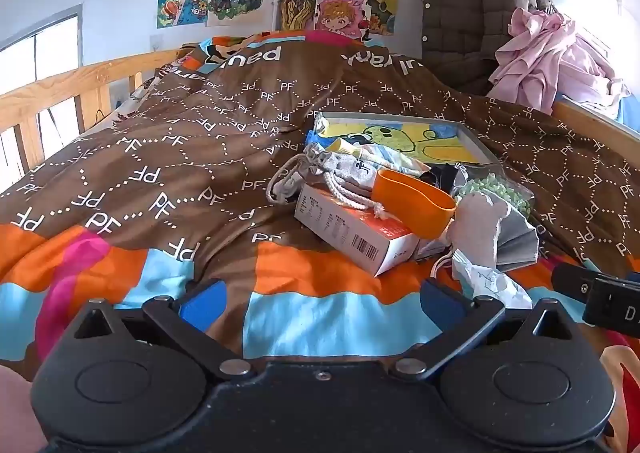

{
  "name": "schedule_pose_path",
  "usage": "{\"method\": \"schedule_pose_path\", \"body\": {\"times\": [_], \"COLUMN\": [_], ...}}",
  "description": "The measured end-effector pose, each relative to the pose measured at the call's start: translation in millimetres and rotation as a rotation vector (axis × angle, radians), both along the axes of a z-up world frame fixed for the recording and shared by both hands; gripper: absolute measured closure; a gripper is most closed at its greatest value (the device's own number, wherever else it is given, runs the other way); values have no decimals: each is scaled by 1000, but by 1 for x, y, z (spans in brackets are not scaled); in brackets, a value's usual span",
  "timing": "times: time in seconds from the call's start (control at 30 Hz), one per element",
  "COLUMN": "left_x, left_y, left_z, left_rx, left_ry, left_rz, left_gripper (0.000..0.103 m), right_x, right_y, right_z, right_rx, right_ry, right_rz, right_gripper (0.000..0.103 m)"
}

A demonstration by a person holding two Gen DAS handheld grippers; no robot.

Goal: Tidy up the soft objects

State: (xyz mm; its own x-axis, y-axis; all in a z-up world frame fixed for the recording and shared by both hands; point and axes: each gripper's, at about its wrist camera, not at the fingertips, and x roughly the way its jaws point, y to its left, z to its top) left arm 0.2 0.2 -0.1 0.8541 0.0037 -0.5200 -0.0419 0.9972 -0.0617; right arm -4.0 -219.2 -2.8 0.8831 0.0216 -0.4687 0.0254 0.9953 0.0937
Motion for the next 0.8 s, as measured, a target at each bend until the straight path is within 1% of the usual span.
{"method": "schedule_pose_path", "body": {"times": [0.03, 0.8], "left_x": [-1, 0], "left_y": [-1, 0], "left_z": [0, 0], "left_rx": [11, 7], "left_ry": [-12, -2], "left_rz": [-2, -2], "left_gripper": [1, 1], "right_x": [0, 0], "right_y": [0, -1], "right_z": [0, 0], "right_rx": [0, 6], "right_ry": [0, 4], "right_rz": [0, 1], "right_gripper": [0, 0]}}
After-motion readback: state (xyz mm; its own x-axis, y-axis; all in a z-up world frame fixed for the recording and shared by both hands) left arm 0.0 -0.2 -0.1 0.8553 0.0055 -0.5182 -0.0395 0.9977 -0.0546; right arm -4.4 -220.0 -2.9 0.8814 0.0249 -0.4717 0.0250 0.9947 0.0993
